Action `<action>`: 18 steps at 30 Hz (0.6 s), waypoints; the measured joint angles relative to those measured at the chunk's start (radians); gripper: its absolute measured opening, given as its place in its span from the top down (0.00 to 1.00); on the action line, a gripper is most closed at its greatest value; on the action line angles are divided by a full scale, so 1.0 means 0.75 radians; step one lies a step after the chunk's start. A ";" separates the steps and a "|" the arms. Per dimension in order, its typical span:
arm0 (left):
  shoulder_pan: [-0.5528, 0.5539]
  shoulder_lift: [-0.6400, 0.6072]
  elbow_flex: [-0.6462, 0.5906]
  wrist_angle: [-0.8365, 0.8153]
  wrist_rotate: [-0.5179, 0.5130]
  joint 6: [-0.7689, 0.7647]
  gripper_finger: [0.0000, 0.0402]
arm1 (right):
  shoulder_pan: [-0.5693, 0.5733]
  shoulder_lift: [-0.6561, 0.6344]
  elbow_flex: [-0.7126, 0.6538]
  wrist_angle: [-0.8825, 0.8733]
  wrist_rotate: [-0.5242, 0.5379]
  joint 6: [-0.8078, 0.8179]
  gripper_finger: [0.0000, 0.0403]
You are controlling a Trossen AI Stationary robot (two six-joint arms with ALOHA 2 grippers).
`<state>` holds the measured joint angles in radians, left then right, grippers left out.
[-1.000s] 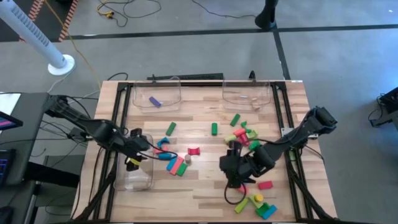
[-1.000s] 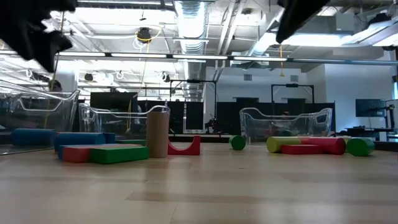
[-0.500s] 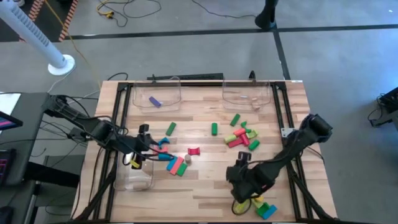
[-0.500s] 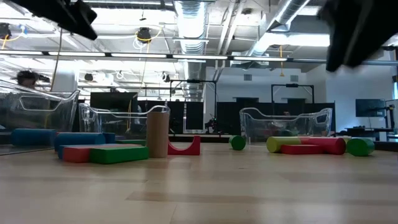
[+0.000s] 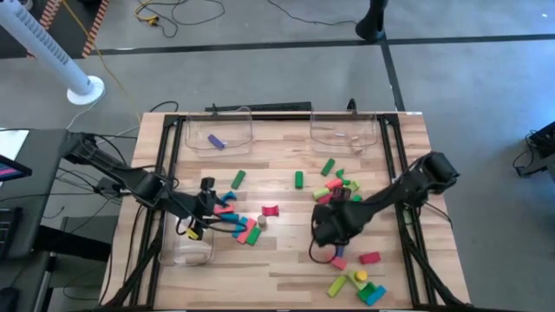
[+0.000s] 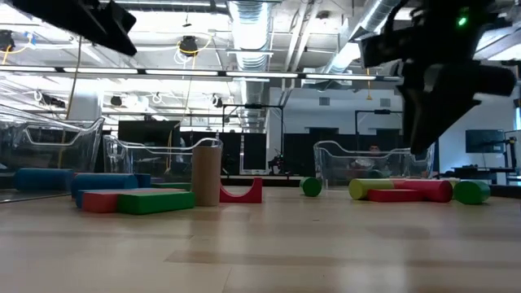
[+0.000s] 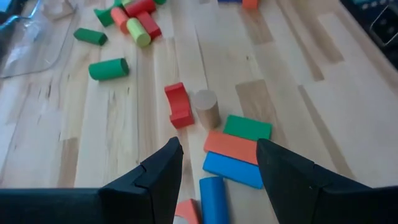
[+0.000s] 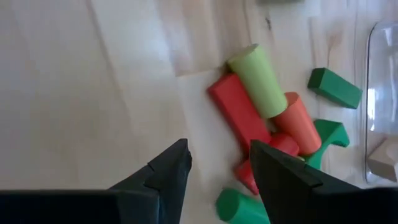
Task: Sort blocks by size
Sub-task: Put the red rectangular block into the top left transparent bin
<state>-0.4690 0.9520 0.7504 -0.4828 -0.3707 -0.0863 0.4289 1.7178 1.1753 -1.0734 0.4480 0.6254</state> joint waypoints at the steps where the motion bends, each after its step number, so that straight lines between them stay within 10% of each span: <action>1: 0.000 0.014 0.000 0.007 0.001 0.007 0.51 | -0.017 -0.030 -0.033 0.035 -0.003 -0.027 0.50; 18: 0.024 0.085 0.000 0.157 0.025 0.147 0.51 | -0.221 -0.391 -0.591 0.615 -0.184 -0.298 0.50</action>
<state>-0.4508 1.0157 0.7502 -0.3649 -0.3523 0.0238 0.2635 1.4242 0.7321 -0.6121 0.3102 0.4021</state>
